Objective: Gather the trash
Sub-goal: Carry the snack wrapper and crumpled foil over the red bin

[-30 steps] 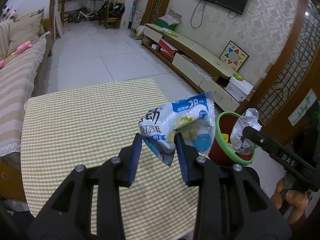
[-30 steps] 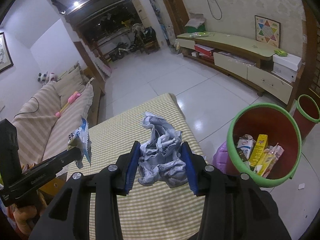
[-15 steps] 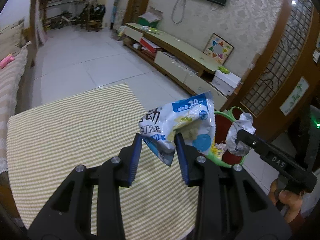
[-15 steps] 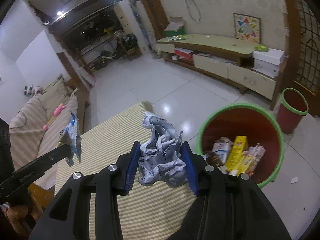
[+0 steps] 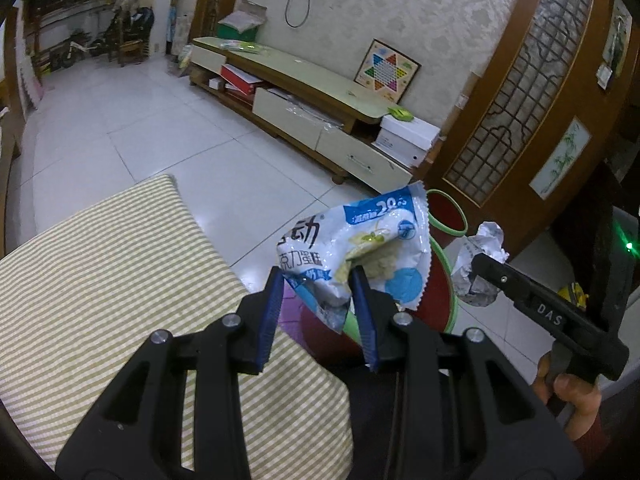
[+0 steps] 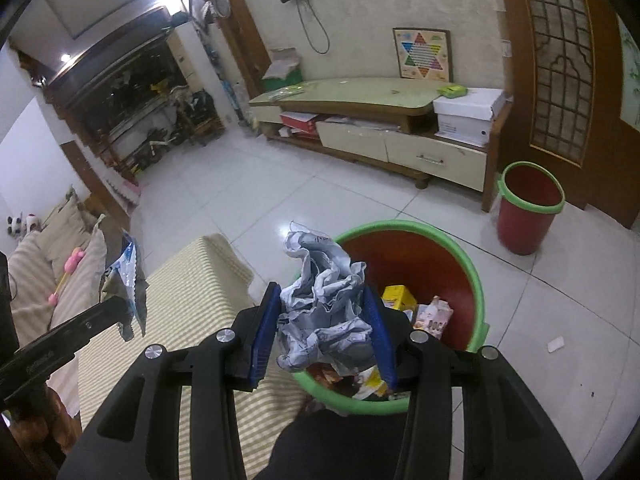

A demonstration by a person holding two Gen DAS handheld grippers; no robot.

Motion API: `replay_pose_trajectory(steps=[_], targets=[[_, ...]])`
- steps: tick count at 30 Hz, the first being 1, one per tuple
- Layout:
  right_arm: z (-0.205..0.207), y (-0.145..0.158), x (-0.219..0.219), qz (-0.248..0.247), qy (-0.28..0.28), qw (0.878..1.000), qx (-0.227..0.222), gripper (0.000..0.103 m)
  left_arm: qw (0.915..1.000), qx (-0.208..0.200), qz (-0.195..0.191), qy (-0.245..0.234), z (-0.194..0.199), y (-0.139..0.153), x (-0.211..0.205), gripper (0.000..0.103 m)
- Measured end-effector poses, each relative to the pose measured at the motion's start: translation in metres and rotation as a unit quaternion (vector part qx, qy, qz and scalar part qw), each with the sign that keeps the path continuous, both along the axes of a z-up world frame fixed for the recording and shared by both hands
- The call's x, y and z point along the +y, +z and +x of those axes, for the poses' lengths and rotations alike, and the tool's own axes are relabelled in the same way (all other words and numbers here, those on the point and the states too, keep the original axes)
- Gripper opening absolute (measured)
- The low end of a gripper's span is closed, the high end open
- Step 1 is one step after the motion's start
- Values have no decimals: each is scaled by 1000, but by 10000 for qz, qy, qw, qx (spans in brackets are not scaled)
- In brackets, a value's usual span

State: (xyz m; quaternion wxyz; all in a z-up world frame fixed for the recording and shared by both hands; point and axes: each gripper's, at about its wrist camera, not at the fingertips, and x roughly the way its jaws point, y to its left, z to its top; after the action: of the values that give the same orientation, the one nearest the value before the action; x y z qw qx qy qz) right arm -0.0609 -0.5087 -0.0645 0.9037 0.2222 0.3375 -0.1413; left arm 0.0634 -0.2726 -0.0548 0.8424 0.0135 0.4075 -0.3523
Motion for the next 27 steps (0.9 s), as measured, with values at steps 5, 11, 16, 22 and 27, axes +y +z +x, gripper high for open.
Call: replay_pose_trajectory(steps=[5, 11, 16, 22, 27], targets=[[3, -7, -9, 77, -63, 9999, 19, 42, 9999, 81, 73, -114, 2, -8, -14, 33], [8, -15, -16, 135, -118, 9998, 58, 42, 9994, 228, 145, -212, 5, -20, -28, 33], [8, -22, -24, 217, -212, 9995, 126, 42, 9988, 337, 186, -291, 10, -29, -41, 33], [6, -29, -32, 242, -309, 9991, 182, 42, 9978, 487, 190, -395, 15, -40, -56, 33], [5, -34, -37, 270, -374, 9987, 228, 42, 9970, 481, 249, -551, 17, -44, -72, 33]])
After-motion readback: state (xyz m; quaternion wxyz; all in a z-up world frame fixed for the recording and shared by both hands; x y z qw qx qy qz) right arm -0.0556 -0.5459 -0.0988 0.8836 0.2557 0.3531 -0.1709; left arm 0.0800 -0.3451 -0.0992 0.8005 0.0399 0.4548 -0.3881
